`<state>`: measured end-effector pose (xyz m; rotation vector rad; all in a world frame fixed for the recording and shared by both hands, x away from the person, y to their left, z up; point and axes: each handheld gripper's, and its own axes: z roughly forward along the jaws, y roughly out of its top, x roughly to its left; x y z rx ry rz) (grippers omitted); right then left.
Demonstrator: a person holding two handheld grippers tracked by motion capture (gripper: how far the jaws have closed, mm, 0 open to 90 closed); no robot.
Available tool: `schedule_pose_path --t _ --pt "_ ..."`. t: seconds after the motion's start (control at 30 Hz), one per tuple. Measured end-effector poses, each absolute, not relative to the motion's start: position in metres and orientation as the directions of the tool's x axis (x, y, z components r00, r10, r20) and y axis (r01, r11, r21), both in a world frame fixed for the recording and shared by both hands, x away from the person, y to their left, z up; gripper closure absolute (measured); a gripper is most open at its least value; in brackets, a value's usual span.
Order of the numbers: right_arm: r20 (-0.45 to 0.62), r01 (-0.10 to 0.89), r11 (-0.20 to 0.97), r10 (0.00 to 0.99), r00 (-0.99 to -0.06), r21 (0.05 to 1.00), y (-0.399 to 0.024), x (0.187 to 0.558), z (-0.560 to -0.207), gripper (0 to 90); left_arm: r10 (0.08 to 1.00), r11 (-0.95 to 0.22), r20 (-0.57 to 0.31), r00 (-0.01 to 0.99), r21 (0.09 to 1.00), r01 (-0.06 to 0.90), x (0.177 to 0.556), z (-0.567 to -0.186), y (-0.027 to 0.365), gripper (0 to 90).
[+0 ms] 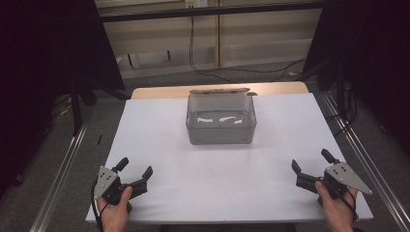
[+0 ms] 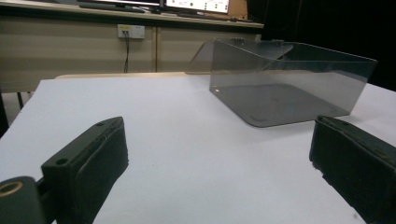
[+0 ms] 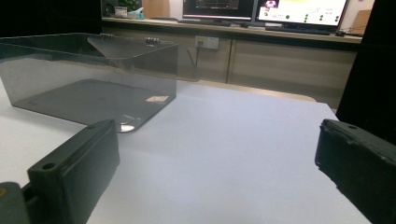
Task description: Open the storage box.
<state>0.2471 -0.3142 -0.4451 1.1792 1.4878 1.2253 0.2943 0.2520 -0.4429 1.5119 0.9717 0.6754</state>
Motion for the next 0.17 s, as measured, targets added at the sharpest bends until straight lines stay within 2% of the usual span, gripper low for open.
schedule_pose_path --t 0.17 --pt "-0.029 0.136 0.056 0.98 -0.197 0.989 -0.3124 0.2479 -0.4452 0.0 0.866 0.0 -0.108 0.487 0.977 0.215 0.2957 -0.443 0.2523 4.0"
